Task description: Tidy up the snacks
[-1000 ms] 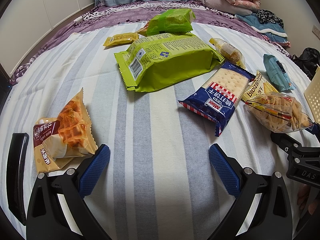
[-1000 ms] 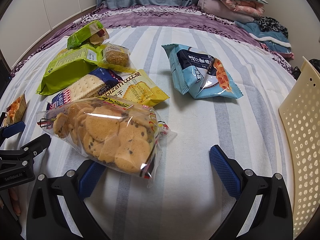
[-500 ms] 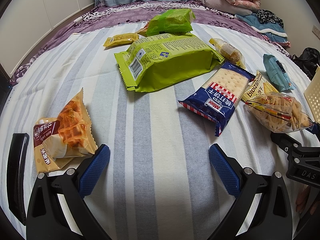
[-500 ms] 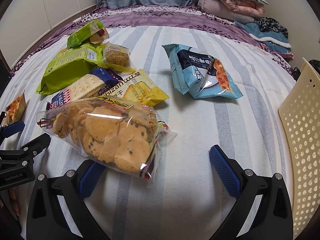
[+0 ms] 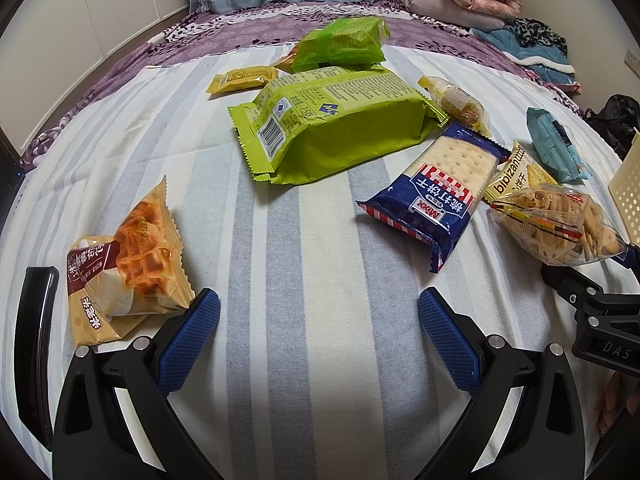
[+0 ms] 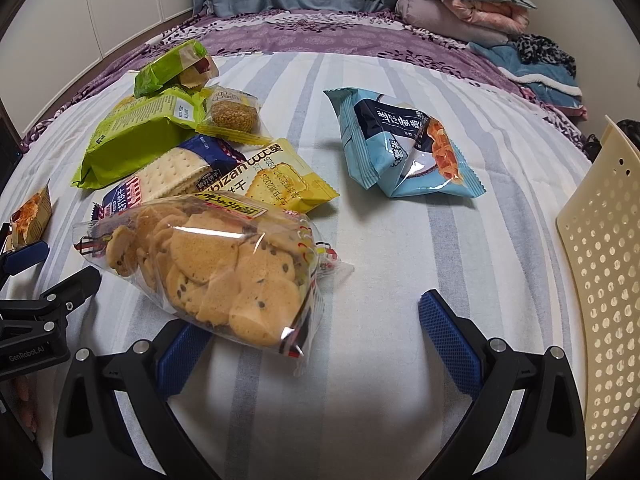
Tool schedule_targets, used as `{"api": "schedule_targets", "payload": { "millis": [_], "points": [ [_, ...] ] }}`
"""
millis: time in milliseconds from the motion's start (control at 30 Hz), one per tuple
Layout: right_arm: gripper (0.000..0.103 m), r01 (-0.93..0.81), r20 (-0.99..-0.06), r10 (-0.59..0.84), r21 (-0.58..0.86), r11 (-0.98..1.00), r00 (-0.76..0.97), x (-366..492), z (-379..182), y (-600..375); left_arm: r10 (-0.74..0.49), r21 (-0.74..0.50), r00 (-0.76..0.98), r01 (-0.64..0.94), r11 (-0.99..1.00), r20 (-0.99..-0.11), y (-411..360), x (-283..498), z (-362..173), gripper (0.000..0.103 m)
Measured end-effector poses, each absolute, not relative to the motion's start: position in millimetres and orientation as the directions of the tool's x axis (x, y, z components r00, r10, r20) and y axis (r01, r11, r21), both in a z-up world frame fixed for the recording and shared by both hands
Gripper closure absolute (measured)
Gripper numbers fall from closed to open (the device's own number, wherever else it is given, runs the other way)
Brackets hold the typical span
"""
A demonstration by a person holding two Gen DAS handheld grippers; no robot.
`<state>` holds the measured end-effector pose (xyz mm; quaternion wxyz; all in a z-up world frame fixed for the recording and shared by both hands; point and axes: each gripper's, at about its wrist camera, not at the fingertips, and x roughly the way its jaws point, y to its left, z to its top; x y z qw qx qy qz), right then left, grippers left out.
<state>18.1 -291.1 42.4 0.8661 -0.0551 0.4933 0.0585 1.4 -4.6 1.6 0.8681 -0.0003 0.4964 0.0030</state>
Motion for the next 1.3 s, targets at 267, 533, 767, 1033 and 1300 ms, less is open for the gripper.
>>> {"api": "schedule_targets", "payload": {
  "millis": [267,533,767,1033,1300],
  "points": [
    [0.005,-0.163,-0.86,0.093,0.011,0.987,0.501,10.1,53.5,-302.4,0.027,0.016,0.519,-0.026,1.0,-0.854,6.3,-12.0,15.8,0.002],
    [0.005,-0.222,-0.802,0.17,0.048,0.974,0.573,-11.5,85.1,-308.3,0.011,-0.037,0.597,-0.068,0.997,-0.802,32.4,-32.7,54.8,0.002],
    [0.005,-0.244,-0.722,0.243,0.105,0.964,0.648,-16.7,122.3,-315.9,0.001,-0.08,0.656,-0.093,0.992,-0.755,46.9,-27.7,91.5,0.002],
    [0.005,-0.252,-0.687,0.288,0.155,0.955,0.667,-26.6,132.7,-325.6,0.045,-0.09,0.68,-0.162,0.983,-0.731,77.3,-36.1,109.6,0.002],
    [0.005,-0.282,-0.7,0.321,0.175,0.943,0.638,-30.3,123.0,-314.0,0.111,-0.095,0.666,-0.264,0.96,-0.737,117.2,-53.7,103.8,0.002]
  ]
}}
